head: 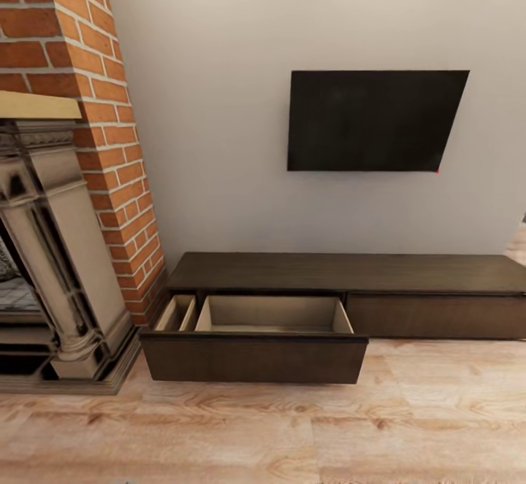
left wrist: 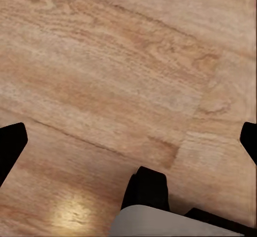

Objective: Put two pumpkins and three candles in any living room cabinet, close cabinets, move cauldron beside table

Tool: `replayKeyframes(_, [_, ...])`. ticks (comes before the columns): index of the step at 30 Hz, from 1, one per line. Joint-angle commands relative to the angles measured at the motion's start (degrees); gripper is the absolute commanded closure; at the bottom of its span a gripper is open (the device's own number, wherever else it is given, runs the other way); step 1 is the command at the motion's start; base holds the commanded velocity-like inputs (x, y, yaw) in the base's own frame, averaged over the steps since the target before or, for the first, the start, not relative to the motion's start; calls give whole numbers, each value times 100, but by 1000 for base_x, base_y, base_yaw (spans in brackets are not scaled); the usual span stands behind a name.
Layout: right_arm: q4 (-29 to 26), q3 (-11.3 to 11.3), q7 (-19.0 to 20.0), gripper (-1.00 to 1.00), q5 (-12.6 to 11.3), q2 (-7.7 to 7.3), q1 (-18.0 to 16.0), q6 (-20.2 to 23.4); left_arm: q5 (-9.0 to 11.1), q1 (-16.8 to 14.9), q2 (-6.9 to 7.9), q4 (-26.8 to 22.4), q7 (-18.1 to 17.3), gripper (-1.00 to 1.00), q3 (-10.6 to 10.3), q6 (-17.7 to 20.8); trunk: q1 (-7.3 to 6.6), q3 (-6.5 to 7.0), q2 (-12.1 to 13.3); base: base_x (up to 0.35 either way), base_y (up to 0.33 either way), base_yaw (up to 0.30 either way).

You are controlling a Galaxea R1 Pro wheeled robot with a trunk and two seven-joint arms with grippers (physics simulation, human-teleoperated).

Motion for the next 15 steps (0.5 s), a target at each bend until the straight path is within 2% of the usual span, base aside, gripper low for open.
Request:
replayKeyframes(1, [21,-7,29,-100,-61,-2,-10,-6,47,-2,8,61,-176,-100,-73,-21,-23,11,38,-1,0,-253])
replayKeyframes(4, [23,-8,29,-100,-65,-2,-11,-29,35,-2,7,400,-783,-100,-186,-124,-89,59,159,0,0,-263])
replayKeyframes(6, [28,-7,29,-100,-66,-2,-11,-152,22,-2,5,638,-980,-100,-228,-251,-133,91,239,0,0,-268])
replayKeyframes(11, [31,-1,29,-100,-59,-2,-11,-352,21,-2,-64,802,-1107,-100,-246,-475,-243,170,439,0,0,-270])
replayKeyframes(15, [31,-6,29,-100,-65,-6,-11,-385,26,-2,-128,854,-1116,-100,-248,-570,-243,161,439,0,0,-270])
